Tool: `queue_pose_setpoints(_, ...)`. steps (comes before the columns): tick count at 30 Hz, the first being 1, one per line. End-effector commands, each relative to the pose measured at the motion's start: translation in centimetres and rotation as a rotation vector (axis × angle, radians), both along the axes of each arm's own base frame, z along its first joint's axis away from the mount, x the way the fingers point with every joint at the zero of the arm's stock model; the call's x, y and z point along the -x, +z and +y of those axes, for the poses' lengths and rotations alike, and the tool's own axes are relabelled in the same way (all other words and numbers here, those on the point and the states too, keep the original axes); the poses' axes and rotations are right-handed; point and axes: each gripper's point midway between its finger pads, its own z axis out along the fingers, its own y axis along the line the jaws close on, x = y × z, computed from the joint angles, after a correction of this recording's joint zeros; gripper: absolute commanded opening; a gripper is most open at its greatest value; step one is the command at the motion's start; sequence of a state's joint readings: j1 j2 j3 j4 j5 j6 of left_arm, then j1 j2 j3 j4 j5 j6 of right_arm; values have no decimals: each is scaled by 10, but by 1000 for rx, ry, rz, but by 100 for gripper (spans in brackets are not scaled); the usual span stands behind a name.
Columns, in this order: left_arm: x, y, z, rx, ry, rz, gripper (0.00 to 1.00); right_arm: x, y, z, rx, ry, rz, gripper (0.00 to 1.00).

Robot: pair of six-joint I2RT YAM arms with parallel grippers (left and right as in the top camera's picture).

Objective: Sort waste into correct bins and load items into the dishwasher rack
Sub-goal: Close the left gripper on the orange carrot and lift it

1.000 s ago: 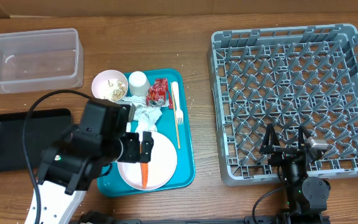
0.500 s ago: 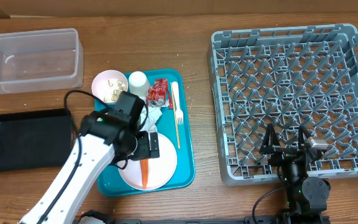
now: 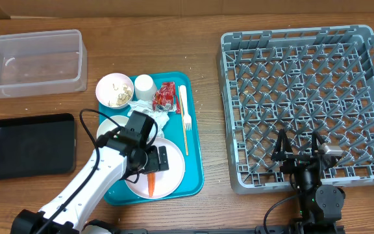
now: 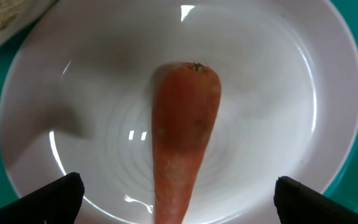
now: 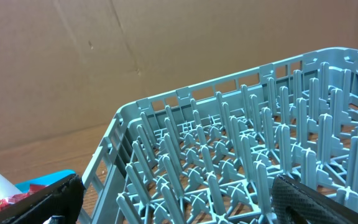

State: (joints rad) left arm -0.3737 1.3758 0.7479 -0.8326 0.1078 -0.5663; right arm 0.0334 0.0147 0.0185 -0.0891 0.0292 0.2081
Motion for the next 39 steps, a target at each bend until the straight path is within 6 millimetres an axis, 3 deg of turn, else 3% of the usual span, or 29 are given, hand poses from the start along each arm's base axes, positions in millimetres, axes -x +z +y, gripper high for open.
queue_pose_setpoints(1, 8, -15, 2, -10, -56, 0, 100, 0, -1, 2, 6, 10, -8, 100)
queue_pose_setpoints(4, 6, -21, 1, -2, -55, -20, 100, 0, -1, 2, 6, 10, -8, 100)
queue_pose_setpoints(10, 6, -25, 1, 1, -51, -28, 80, 0, -1, 2, 6, 10, -8, 100)
queue_pose_setpoints(16, 5, -29, 1, 4, -42, -33, 77, 0, -1, 2, 6, 10, -8, 100)
queue_pose_setpoints(21, 5, -35, 2, -6, -38, -18, 65, 0, -1, 2, 6, 10, -8, 100)
queue_pose_setpoints(29, 5, -38, 7, -36, -7, -3, 62, 0, -1, 2, 6, 10, -8, 100)
queue_pose_setpoints(39, -3, -17, 18, -126, -17, 1, 59, 0, -1, 2, 6, 10, -8, 100)
